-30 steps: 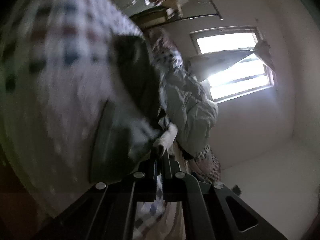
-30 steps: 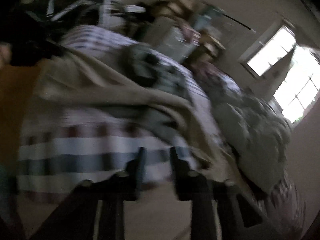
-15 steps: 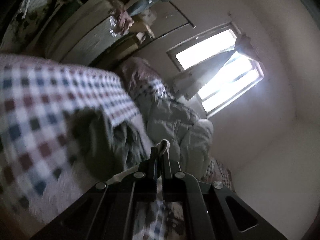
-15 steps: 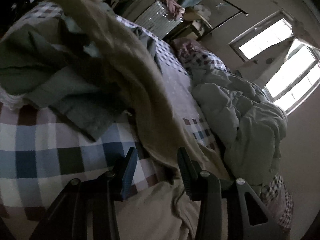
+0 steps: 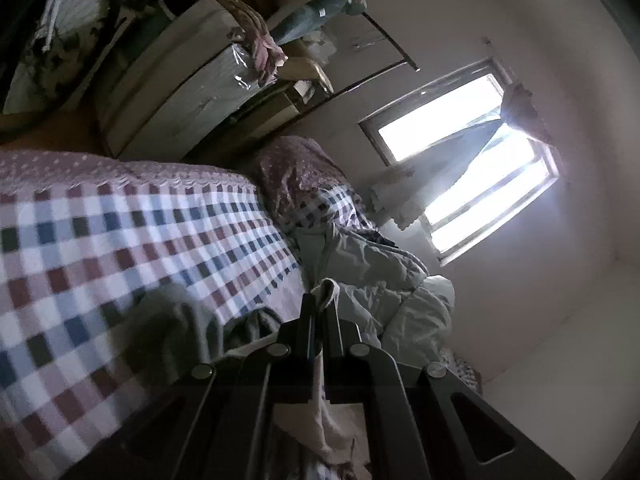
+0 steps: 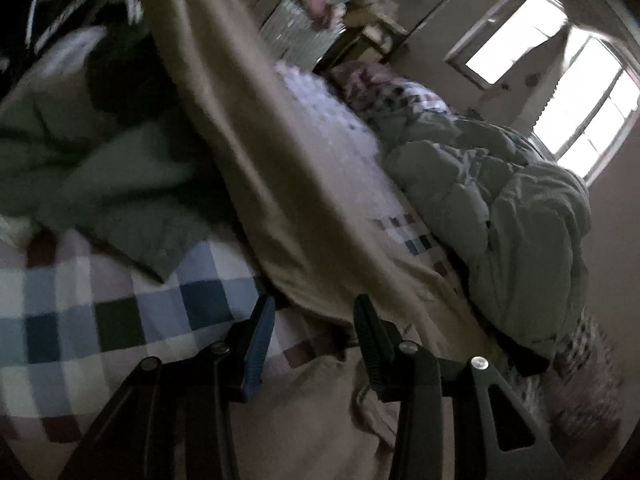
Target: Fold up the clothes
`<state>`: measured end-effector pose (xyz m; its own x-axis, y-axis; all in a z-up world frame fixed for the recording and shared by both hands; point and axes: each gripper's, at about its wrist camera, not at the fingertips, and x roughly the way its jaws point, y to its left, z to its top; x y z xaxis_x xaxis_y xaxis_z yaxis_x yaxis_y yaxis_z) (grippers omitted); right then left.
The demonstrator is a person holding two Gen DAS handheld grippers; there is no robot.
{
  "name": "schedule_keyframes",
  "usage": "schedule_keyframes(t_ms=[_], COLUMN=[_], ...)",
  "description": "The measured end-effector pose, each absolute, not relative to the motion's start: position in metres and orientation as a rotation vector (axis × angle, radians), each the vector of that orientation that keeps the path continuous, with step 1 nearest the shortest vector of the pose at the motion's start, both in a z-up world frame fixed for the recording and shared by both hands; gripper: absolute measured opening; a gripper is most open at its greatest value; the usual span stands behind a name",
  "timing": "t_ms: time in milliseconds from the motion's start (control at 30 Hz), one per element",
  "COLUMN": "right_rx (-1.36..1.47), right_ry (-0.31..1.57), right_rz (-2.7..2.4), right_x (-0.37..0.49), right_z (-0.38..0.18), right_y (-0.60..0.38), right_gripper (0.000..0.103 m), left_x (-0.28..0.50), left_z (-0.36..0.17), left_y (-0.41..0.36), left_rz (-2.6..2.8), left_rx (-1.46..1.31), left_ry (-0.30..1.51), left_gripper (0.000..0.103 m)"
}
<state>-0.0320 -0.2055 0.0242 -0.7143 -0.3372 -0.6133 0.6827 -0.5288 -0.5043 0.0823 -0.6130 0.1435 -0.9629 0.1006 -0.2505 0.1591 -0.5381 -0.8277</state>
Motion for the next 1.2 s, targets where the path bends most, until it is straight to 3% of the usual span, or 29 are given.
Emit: schedule_keyframes(t_ms=[300,467,1200], right_rx=[0.733,0.774,0.852], right_ry=[0.464,0.258,-0.081], right_rz=[-2.299,-2.294,-2.347], right_x=[-0.04,-0.042,-0.02], right_z=[0.079,0.097,0.107], right_y=[-0.134,-0.094,0.088], right_gripper=[0.044,0.045,0.046], left_x=[0.024,0.0,-0.082], left_z=[0.189,0.209,0.272], left_y=[-0.543,-0.478,-0.221], left_rz=[-2.86,-2.959,-3.129], left_rx=[0.565,0.718,1.02], left_ry=[1.369,1.239,0.943], left_gripper=[0.001,0.001,0.001])
